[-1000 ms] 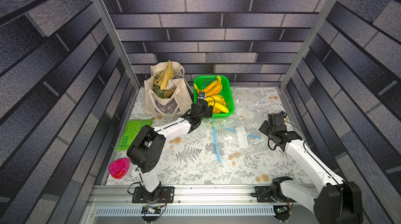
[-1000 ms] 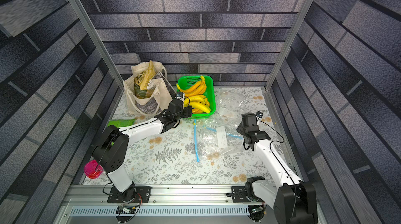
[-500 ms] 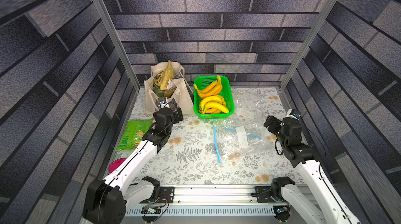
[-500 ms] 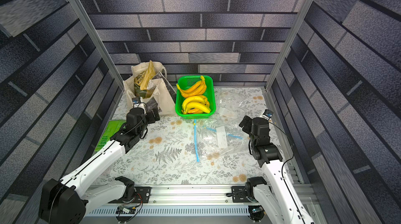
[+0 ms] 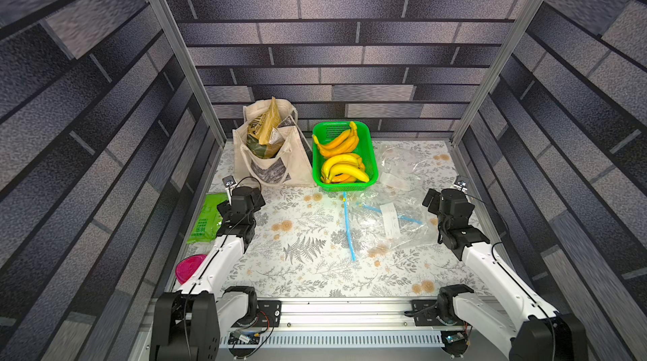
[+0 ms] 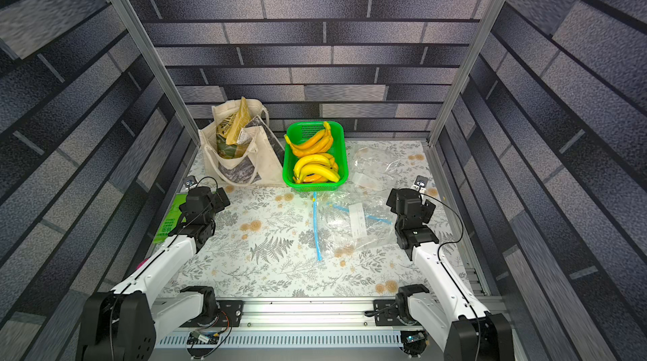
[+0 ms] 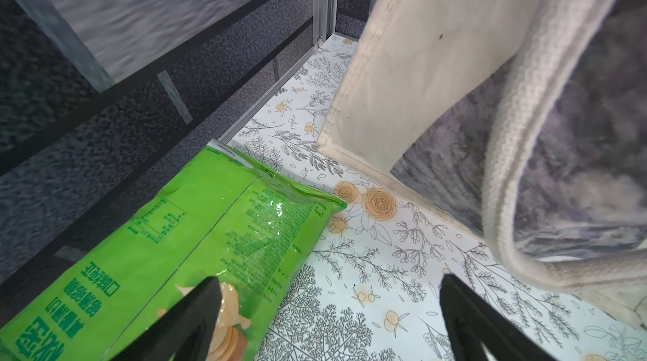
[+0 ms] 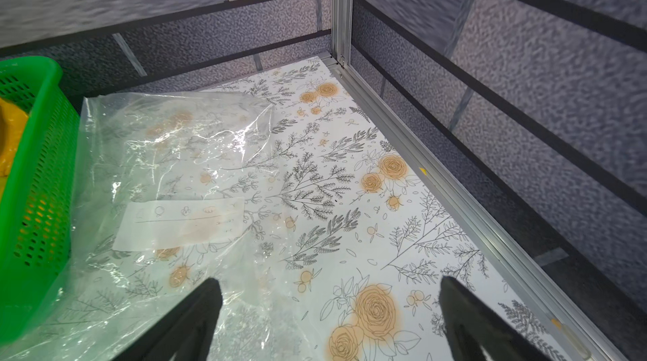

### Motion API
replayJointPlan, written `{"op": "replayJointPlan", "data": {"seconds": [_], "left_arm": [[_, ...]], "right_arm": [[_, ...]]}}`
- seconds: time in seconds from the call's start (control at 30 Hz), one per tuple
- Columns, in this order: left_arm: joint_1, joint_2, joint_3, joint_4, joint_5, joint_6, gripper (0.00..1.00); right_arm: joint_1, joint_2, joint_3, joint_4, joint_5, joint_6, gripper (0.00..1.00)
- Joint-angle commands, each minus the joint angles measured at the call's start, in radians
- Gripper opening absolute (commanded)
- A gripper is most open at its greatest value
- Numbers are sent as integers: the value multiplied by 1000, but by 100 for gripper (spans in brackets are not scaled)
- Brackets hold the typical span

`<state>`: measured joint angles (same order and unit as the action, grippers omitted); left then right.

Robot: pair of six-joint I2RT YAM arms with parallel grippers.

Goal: Open the zip-top bag and take out the banana
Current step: Reset both arms

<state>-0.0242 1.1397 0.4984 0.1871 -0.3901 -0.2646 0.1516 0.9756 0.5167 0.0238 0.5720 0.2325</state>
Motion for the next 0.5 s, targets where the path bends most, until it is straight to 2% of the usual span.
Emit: {"op": "replayJointPlan", "data": {"seconds": [0.0,0.1,0.17,0.23,0.33,0.4,0.47], "left_arm": [[8,86,-89,239,63,108,100],[3,148,-81,296,132,149,100],[1,159,-111,398,146,187,100],[21,162,-138,473,210,200,100],[33,195,-149,555,290,236,100],[37,248,-152,625,290,261,100],[55,344,-165,743,318,245,100]], "right_arm": [[-10,40,-45,151,69,-102,100],[-15,116,-78,291,40,-140,100],[-14,175,-96,393,-6,-164,100],[-14,234,-125,517,-32,-189,100],[-18,324,-152,661,-143,-230,100],[-31,388,-156,726,-285,-252,100],[-41,445,-181,835,-286,-250,100]]}}
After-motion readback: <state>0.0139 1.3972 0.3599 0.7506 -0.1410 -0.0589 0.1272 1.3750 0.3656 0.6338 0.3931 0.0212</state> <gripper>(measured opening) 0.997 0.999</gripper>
